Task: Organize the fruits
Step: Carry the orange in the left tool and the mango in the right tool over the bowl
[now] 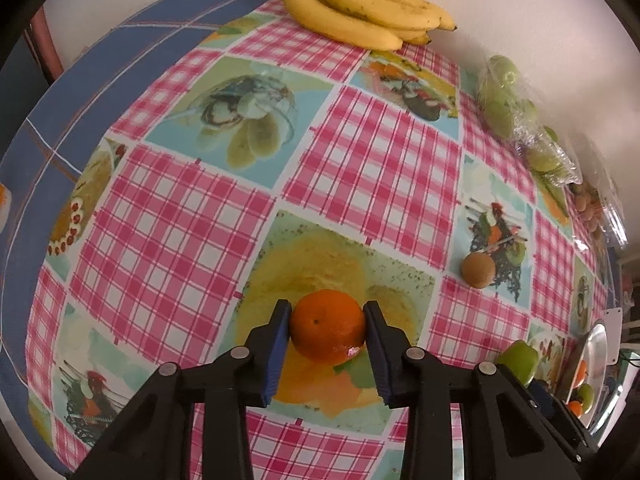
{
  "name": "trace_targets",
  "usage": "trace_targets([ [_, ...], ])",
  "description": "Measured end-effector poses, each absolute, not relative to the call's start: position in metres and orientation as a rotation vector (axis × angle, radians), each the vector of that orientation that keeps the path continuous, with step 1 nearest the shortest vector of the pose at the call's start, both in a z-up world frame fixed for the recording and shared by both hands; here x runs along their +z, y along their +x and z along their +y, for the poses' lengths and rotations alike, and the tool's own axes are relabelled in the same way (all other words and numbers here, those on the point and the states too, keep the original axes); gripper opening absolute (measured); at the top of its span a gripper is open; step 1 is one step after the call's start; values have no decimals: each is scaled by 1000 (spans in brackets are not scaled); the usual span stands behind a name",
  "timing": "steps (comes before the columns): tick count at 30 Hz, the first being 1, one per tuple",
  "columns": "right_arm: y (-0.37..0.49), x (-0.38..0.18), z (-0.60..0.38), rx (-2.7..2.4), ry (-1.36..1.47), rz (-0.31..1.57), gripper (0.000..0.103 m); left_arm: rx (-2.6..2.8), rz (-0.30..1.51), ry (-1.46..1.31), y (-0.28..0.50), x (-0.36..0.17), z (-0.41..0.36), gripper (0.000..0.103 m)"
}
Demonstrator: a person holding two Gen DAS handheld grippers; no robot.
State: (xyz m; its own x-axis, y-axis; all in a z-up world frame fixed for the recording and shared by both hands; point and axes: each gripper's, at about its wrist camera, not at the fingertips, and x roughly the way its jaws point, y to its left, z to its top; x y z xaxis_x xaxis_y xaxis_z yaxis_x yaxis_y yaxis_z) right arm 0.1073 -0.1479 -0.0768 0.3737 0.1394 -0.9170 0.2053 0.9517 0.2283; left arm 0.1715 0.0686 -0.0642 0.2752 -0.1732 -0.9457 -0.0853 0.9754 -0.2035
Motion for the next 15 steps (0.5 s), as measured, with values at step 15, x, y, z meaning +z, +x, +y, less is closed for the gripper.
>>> trace_targets([
  [15, 96, -45, -149, -29, 327, 1120, 39, -106, 1199, -201, 166, -26, 59, 39],
])
